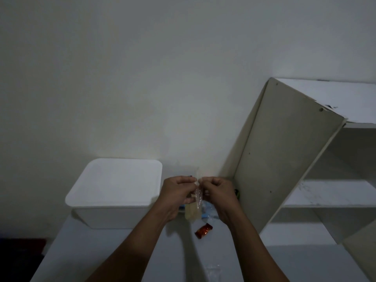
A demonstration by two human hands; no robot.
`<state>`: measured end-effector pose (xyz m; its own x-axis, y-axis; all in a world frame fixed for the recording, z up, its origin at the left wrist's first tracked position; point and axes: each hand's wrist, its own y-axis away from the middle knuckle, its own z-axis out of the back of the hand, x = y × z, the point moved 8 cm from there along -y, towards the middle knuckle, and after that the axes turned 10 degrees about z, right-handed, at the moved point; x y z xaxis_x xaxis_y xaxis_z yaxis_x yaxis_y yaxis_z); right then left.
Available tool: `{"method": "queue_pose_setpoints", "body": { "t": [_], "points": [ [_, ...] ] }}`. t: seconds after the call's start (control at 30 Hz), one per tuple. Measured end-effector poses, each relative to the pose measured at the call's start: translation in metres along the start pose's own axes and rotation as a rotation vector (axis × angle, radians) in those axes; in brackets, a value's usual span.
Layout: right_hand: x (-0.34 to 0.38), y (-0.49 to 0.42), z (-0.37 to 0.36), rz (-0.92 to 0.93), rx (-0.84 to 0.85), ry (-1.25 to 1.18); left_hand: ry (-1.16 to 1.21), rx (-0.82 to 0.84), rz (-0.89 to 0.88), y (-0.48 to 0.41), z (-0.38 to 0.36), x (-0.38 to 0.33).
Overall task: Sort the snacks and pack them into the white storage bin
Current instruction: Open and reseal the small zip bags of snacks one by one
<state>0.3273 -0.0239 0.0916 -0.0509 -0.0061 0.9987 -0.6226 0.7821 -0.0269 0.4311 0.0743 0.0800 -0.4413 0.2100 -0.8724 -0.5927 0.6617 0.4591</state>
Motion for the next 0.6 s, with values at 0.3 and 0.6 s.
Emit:
{"method": "queue_pose_setpoints", "body": {
  "t": [0.3,0.6],
  "points": [
    [0.000,0.003,-0.005,0.031,0.031,0.089,0.004,-0.063,-0.033,-0.001,0.005,-0.003],
    [0.009,-0.001,0.000,0.074,-0.047,0.107,-0.250,-0.024,-0.141,-0.001,0.002,-0.012]
  ]
}}
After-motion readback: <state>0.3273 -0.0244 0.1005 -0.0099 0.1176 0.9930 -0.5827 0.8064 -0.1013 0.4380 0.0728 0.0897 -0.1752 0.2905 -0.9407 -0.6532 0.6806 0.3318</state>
